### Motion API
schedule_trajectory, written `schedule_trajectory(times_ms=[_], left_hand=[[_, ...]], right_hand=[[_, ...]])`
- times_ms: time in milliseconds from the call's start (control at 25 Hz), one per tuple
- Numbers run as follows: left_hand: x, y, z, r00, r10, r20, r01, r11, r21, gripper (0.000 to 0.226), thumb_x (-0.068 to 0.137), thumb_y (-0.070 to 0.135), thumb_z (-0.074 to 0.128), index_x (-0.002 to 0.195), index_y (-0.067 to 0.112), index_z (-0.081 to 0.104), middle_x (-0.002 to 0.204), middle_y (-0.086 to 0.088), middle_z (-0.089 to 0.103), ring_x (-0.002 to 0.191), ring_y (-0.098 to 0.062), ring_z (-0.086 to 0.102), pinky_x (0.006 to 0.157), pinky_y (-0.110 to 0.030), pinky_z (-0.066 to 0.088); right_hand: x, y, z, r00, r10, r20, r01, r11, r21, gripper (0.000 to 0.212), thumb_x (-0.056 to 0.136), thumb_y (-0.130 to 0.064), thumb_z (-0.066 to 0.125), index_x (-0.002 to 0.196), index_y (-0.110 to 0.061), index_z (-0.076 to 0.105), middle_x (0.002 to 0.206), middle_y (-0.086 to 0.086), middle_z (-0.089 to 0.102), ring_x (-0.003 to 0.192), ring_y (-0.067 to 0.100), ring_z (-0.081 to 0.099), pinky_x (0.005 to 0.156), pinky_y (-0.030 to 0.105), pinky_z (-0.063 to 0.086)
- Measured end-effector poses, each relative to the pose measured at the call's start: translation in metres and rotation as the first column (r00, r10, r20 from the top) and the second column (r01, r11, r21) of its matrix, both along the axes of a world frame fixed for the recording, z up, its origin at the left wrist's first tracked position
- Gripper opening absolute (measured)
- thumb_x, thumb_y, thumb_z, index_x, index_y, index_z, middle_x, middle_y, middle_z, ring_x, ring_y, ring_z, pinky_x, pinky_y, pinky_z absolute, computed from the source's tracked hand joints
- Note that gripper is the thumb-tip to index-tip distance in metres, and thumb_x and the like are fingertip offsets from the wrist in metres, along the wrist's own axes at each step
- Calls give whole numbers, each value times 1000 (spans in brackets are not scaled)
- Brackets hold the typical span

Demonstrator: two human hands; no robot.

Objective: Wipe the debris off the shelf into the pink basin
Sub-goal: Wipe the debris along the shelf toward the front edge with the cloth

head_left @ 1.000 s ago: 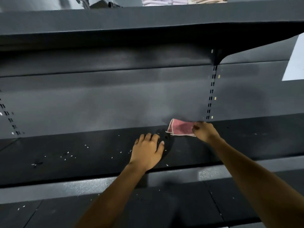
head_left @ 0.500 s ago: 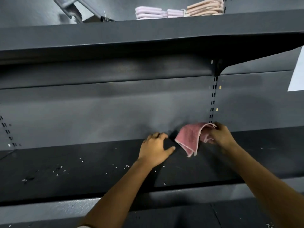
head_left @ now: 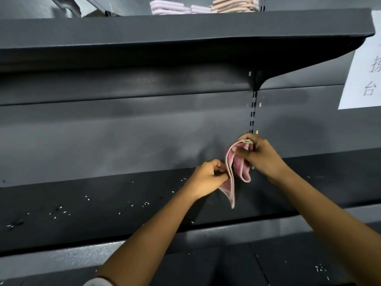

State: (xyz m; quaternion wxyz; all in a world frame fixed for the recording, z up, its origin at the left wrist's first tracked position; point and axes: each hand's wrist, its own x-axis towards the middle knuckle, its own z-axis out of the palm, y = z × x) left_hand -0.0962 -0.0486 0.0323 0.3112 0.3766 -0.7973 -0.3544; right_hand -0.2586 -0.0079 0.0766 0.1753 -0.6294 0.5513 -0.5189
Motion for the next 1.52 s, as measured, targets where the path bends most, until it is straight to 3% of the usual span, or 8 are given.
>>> schedule_trajectory(times_ms=[200,440,720,960,1120,1240,1400,1520], left_hand=[[-4,20,4,988,-135,-74,149,960,238,43,72,56,65,106,32,55,104,18,63,99,1,59,74,-22,46],[-14,20,1,999,-2,46,2,1000,2,15,85,8,55,98,9,60,86,-6,67,78,-21,62,72,-35,49],[-2,25,3,997,-1,-75,10,993,117,32,95,29,46,86,3,62,74,-6,60,63,-13,54,63,-26,42],[62,42,-23,978,201,-60,-204,978,-34,19,92,22,50,83,37,58,85,6,69,74,-10,66,76,-23,49],[160,47,-41,834,552,-15,-539,807,-243,13,90,19,53,90,28,62,77,3,69,73,-18,66,66,-23,46],[219,54,-60,660,751,20,-677,606,-418,12,90,16,52,95,15,63,88,-11,67,85,-36,62,72,-39,48],[256,61,-78,469,882,54,-686,402,-606,39,83,28,35,86,4,65,76,-20,62,71,-43,54,68,-47,43],[257,64,-86,444,895,-36,-705,324,-631,37,82,24,32,78,4,64,68,-16,59,66,-37,48,66,-44,35]], right_hand=[[-10,8,-4,993,60,102,-66,996,56,2,81,-7,66,80,-8,66,72,3,65,65,9,62,66,25,51],[-22,11,2,978,15,210,-30,997,72,8,81,-10,68,87,-5,69,78,2,67,66,2,63,64,11,51],[-21,32,-16,903,428,29,-401,820,408,44,73,-21,74,114,-29,61,110,-7,71,102,6,66,87,21,51],[-59,9,-12,927,-140,-348,225,950,217,18,86,-4,49,92,-12,65,100,18,71,91,36,65,81,43,52],[-67,-13,-34,826,-213,-523,380,895,235,20,89,-33,55,83,-14,59,83,17,72,75,31,68,70,37,50],[-39,-34,-89,795,21,-607,353,797,490,37,94,-41,40,113,-17,60,128,16,60,112,31,57,99,42,38],[-3,-56,-108,972,81,-219,39,868,495,16,85,-41,40,94,-44,54,111,-4,46,110,13,40,101,32,29],[-1,-85,-105,946,1,-325,175,841,512,32,93,-21,36,115,-13,58,125,10,59,115,23,54,94,32,38]])
